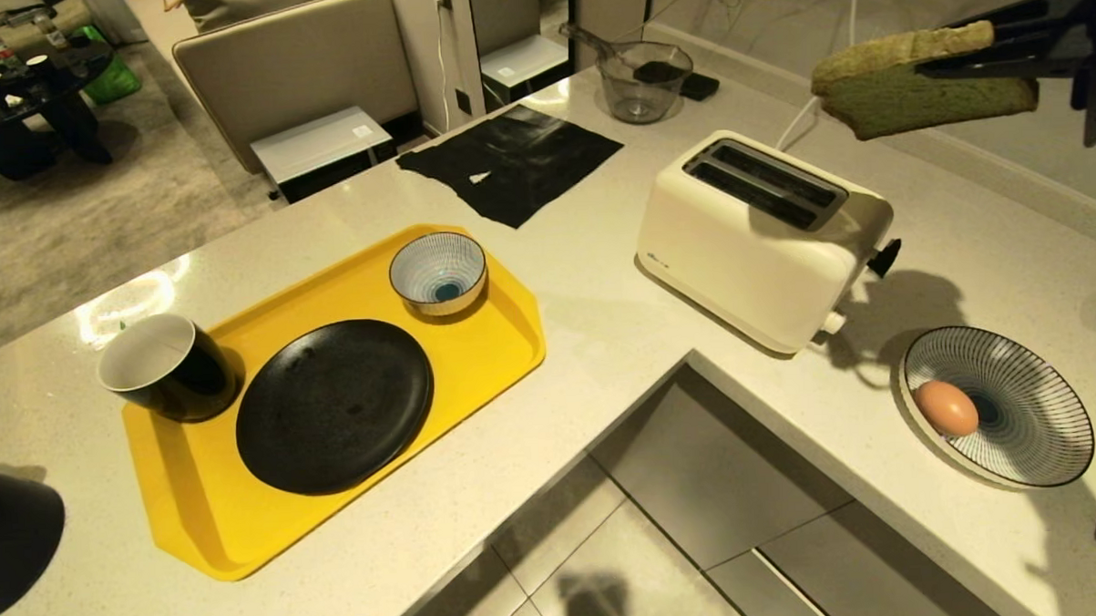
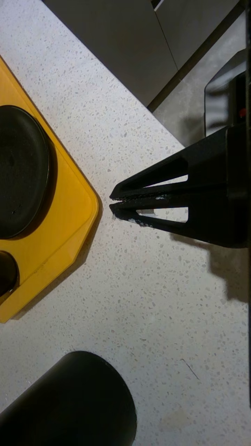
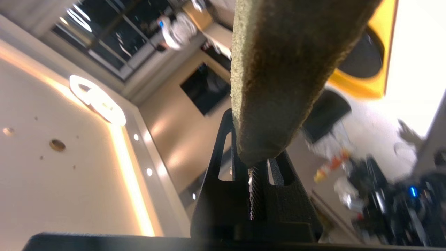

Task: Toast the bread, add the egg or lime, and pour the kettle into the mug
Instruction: Put the bread slices in the toaster

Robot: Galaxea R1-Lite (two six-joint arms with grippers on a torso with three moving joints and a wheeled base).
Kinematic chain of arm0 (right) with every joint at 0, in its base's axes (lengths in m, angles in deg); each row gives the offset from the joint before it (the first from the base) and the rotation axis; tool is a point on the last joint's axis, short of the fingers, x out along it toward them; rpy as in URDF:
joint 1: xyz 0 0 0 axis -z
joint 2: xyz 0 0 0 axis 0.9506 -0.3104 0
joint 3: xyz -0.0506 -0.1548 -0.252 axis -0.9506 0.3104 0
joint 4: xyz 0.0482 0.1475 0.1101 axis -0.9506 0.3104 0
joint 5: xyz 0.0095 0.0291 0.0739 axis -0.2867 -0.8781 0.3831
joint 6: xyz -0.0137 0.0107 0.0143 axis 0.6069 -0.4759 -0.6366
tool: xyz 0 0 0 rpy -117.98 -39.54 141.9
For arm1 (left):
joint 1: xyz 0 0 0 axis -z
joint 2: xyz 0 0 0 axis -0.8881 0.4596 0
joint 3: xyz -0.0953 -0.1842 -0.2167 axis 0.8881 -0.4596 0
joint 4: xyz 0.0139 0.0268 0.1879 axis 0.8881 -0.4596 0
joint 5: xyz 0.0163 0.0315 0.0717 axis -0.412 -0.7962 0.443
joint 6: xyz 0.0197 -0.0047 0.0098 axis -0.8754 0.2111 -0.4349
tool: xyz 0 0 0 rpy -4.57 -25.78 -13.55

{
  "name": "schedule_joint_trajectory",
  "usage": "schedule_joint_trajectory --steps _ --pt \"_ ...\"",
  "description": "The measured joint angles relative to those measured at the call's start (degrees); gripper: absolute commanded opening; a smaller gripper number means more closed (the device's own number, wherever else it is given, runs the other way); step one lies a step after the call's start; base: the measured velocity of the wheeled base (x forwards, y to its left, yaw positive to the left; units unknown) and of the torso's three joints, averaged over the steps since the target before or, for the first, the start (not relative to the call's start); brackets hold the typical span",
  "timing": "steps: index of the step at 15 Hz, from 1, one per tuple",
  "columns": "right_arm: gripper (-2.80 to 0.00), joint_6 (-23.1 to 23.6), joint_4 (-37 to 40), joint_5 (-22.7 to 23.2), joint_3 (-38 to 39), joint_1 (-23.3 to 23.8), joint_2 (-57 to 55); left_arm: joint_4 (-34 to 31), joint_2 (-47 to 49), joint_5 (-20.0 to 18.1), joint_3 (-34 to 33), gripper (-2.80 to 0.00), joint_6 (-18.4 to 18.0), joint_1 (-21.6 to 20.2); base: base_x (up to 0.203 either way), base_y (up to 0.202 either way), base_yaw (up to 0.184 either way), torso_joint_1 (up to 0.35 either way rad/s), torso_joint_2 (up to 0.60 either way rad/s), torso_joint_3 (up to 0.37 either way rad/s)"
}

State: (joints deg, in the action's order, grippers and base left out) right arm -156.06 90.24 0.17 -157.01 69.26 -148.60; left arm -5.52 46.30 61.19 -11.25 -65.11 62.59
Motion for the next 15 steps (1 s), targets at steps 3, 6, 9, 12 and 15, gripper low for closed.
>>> schedule_joint_trajectory --steps 3,6,9,12,15 --pt "-2.80 -0.40 -4.01 -8.32 -0.09 -3.87 -2.15 0.00 0.00 0.01 0.00 -2.80 0.00 -0.06 0.000 0.000 0.000 0.000 0.00 0.000" --pt "-2.80 -0.09 -5.42 -16.15 -0.20 -8.16 -3.20 0.00 0.00 0.02 0.00 -2.80 0.00 0.00 0.000 0.000 0.000 0.000 0.00 0.000" --pt "-2.80 0.83 -5.43 -24.62 -0.20 -11.99 -4.35 -0.02 0.00 0.01 0.00 -2.80 0.00 -0.02 0.000 0.000 0.000 0.000 0.00 0.000" --pt "-2.80 0.94 -5.49 -29.30 -0.20 -13.61 -5.47 0.00 0.00 0.01 0.00 -2.80 0.00 -0.05 0.000 0.000 0.000 0.000 0.00 0.000" --pt "-2.80 0.27 -7.50 -28.96 -0.20 -13.89 -6.28 -0.02 0.00 0.04 0.00 -2.80 0.00 -0.06 0.000 0.000 0.000 0.000 0.00 0.000"
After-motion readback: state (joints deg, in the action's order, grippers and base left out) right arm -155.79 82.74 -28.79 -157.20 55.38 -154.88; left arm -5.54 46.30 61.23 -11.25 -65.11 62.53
